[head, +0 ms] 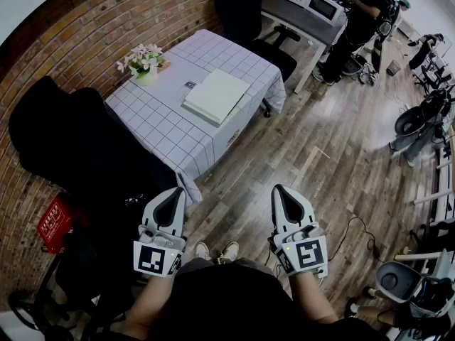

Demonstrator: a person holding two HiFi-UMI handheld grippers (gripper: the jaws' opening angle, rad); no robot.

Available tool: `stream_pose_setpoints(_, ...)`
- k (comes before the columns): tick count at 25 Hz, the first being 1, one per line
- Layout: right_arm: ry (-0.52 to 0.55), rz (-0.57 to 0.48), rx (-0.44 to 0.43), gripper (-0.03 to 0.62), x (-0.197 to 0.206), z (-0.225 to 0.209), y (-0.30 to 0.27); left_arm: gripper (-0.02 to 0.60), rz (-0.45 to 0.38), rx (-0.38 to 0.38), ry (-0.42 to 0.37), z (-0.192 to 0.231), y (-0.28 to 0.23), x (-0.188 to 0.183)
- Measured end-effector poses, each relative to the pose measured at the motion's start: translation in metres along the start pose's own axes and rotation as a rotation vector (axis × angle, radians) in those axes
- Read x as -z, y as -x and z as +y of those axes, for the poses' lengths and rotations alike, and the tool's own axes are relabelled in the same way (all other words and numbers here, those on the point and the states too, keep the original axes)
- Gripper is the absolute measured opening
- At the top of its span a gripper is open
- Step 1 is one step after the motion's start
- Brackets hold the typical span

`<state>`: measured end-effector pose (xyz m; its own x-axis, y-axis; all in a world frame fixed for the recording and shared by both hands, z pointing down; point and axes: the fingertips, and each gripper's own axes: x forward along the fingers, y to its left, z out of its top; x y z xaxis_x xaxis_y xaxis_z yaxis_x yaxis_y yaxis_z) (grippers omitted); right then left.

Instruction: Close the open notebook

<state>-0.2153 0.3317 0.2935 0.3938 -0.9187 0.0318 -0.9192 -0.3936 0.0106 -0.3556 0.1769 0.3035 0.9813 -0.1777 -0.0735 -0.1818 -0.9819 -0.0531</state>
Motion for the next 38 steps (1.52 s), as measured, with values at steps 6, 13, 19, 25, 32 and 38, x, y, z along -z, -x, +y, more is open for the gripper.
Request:
stream_pose_setpoints(6, -0.004, 0.008, -0.011, 0.014, 0.005, -0.007, -0.004, 0.026, -0.012, -0.002, -0.014, -0.002, -0.01, 0.001)
stream_pose_setpoints(13, -0.067, 0.007, -0.04, 0.014, 0.013, -0.028, 0.003, 0.026, -0.018, -0.004, -0.029, -0.017, -0.025, 0.002)
stream_pose_setpoints(19, -0.049, 0.036, -0.045, 0.014, 0.024, -0.045, 0.016, 0.026, 0.01, -0.011, -0.009, -0.032, -0.031, 0.013)
stream_pose_setpoints(25, -0.078, 0.062, -0.02, 0.014, 0.039, -0.061, 0.026, 0.026, 0.023, 0.008, 0.007, -0.041, -0.046, 0.024)
stream_pose_setpoints(32, -0.081, 0.082, -0.024, 0.014, 0.051, -0.079, 0.0, 0.026, 0.053, 0.007, 0.045, -0.027, -0.079, 0.049)
stream_pose_setpoints(38, -0.061, 0.116, -0.03, 0.014, 0.056, -0.111, -0.056, 0.026, 0.068, 0.016, 0.083, 0.001, -0.144, 0.072)
